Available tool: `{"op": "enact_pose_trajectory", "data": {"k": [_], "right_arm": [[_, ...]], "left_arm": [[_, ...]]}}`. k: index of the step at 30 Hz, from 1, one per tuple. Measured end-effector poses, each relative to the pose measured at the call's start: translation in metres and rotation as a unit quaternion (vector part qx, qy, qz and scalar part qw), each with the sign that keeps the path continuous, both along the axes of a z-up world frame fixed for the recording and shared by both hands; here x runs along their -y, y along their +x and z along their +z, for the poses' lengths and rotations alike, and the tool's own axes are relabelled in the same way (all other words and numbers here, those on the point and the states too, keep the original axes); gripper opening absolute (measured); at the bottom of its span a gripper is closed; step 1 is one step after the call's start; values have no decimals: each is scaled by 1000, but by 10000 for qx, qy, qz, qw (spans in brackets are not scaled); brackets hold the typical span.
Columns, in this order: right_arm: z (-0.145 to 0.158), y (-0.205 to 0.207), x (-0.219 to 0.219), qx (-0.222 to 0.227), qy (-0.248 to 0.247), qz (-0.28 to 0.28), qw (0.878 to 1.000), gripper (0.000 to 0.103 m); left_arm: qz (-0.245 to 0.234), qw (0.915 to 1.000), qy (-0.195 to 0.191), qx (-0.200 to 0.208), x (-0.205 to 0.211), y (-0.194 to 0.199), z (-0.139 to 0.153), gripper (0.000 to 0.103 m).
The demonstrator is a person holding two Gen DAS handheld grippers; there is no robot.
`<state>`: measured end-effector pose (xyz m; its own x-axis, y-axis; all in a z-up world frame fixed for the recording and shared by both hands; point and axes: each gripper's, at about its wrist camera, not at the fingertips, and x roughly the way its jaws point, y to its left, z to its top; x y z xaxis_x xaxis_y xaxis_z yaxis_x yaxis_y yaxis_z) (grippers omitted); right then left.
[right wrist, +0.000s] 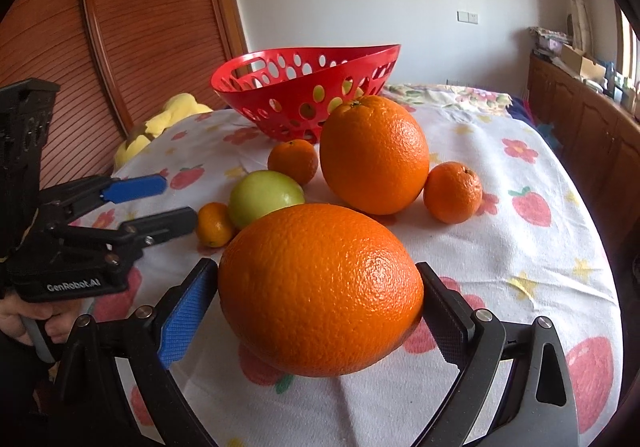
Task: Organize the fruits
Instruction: 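Move the right tool to the large orange and close around it, then grasp the small tangerine with the left tool while the right tool holds the large orange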
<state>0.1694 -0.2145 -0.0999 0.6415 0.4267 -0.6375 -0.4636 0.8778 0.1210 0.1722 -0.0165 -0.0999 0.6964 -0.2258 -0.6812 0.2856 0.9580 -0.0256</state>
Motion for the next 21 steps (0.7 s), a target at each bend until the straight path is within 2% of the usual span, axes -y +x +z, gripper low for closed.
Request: {"op": "enact_pose_trajectory", "data": {"k": [2, 3, 7, 17, 18, 20, 21], "right_arm": [[0, 0, 0, -1, 11, -5, 10000, 98], [-1, 0, 1, 4, 11, -7, 10000, 98], [-1, 0, -2, 30, -49, -4, 10000, 98], [-1, 0, -2, 48, -70, 0, 10000, 98], [-1, 0, -2, 48, -70, -1, 10000, 98], [-1, 0, -3, 49, -74, -1, 10000, 98], [-1, -1, -2, 51, -74, -2, 10000, 98]], "left_arm": [[-86, 9999, -11, -92, 4, 4, -1, 58], [-140, 9998, 3, -146, 6, 5, -2, 52], [-276, 9991, 31, -309, 13, 11, -3, 44], [-284, 9981, 165, -519, 21, 15, -12, 44], [-280, 9981, 164, -527, 21, 14, -11, 44], [-314, 9979, 164, -547, 20, 12, -13, 35], [-327, 9979, 164, -528, 20, 10, -12, 35]]}}
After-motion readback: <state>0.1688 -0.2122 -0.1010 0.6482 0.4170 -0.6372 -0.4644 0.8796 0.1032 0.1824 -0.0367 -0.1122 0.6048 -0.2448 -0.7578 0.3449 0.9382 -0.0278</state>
